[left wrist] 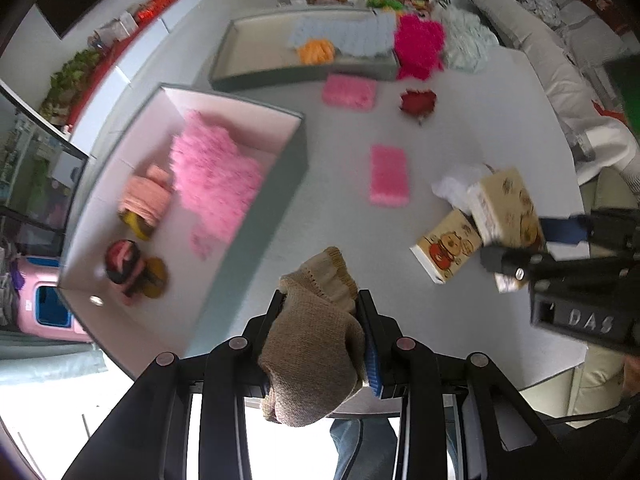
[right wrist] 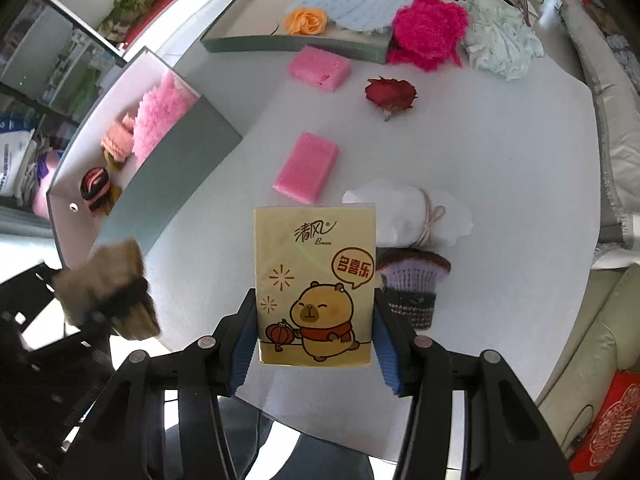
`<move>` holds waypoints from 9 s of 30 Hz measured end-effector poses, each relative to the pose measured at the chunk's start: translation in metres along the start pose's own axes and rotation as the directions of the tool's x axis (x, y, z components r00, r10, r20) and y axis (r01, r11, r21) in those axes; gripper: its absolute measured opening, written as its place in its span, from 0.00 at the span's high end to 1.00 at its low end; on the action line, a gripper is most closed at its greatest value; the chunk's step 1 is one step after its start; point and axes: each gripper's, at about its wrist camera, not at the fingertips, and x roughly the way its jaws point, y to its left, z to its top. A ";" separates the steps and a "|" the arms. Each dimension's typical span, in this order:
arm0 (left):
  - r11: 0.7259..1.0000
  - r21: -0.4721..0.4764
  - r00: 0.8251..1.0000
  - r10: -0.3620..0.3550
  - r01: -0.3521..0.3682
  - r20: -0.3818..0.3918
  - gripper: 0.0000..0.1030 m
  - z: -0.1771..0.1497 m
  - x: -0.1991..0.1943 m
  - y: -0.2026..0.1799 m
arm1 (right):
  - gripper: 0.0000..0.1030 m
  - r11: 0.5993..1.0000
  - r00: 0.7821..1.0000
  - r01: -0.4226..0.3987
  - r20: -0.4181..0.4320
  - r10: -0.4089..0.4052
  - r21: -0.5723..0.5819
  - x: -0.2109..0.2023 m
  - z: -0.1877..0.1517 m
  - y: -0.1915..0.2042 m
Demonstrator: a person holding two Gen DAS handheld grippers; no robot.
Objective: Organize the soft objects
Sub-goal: 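Lift the glove and tissue pack and carry both over the white box, then lower the glove and tissue pack into the box and open both tools, then move the left tool to the pink sponge while the right tool moves to the white pouch, then grasp the pink sponge with the left tool while the right tool grasps the white drawstring pouch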
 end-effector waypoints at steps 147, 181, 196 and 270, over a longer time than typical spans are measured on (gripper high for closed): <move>0.814 -0.569 0.991 0.136 -0.114 -0.004 0.01 -0.032 0.033 0.227 | 0.00 0.959 1.000 -0.001 -0.018 -0.005 -0.285 0.037 0.106 0.210; 0.890 -0.393 0.971 0.236 -0.231 -0.037 0.01 -0.014 0.002 0.173 | 0.00 0.969 0.990 -0.121 0.050 0.135 -0.215 -0.006 0.085 0.186; 0.971 -0.196 0.991 0.129 -0.136 -0.047 0.01 0.026 0.021 0.076 | 0.00 0.991 0.988 -0.136 0.072 0.137 -0.012 -0.009 0.062 0.089; 0.995 -0.017 0.984 -0.097 0.095 -0.152 0.57 0.109 0.120 -0.087 | 0.33 0.973 0.997 -0.070 0.000 0.071 0.221 0.027 0.031 -0.147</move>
